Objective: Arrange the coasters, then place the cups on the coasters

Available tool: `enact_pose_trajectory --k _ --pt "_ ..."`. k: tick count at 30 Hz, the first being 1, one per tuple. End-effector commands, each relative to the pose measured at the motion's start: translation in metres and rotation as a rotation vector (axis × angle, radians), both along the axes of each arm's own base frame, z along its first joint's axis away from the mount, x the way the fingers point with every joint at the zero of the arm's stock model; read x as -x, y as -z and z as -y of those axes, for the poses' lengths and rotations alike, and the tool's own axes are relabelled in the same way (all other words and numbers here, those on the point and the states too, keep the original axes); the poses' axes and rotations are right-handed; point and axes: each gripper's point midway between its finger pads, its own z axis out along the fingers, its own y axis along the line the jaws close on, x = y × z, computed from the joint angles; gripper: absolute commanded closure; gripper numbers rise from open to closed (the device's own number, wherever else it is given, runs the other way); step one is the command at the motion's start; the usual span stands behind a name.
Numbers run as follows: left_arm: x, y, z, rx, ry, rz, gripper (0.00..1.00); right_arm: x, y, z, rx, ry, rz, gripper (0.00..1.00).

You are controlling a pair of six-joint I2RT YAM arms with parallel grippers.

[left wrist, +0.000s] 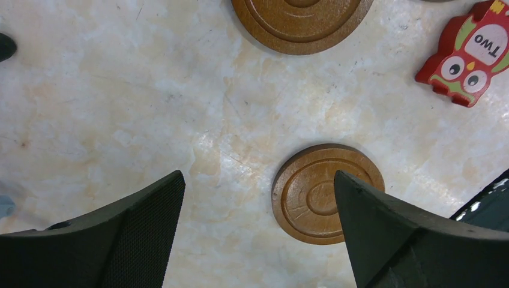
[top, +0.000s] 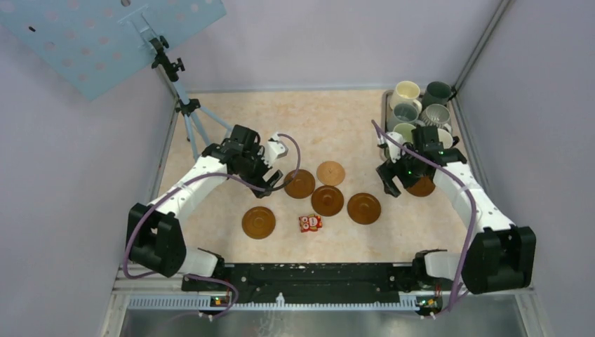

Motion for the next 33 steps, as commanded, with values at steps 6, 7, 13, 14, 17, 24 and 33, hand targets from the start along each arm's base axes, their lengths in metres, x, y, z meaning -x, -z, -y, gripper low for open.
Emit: enact_pose_trajectory --k 6,7,13,14,17,24,33 --pt "-0.03 -0.017 0.017 0.071 -0.07 0.044 0.01 -0.018 0.031 0.048 0.153 0.143 -0.087 0.18" --pt "-0.031 -0.016 0.018 0.072 -0.071 0.04 0.01 -0.023 0.034 0.052 0.17 0.154 -0.08 0.18" --pt "-0.037 -0.014 0.017 0.057 -0.084 0.037 0.01 -0.041 0.055 0.067 0.226 0.179 -0.093 0.25" --pt "-0.038 -0.014 0.017 0.055 -0.084 0.039 0.01 -0.042 0.059 0.068 0.229 0.178 -0.096 0.26" --pt "-0.041 -0.016 0.017 0.055 -0.088 0.045 0.01 -0.045 0.07 0.073 0.248 0.173 -0.103 0.28" --pt "-0.041 -0.013 0.017 0.051 -0.094 0.041 0.01 -0.029 0.099 0.083 0.263 0.146 -0.181 0.34" --pt "-0.043 -0.011 0.022 0.065 -0.074 0.028 0.01 0.015 0.118 0.085 0.257 0.099 -0.297 0.42"
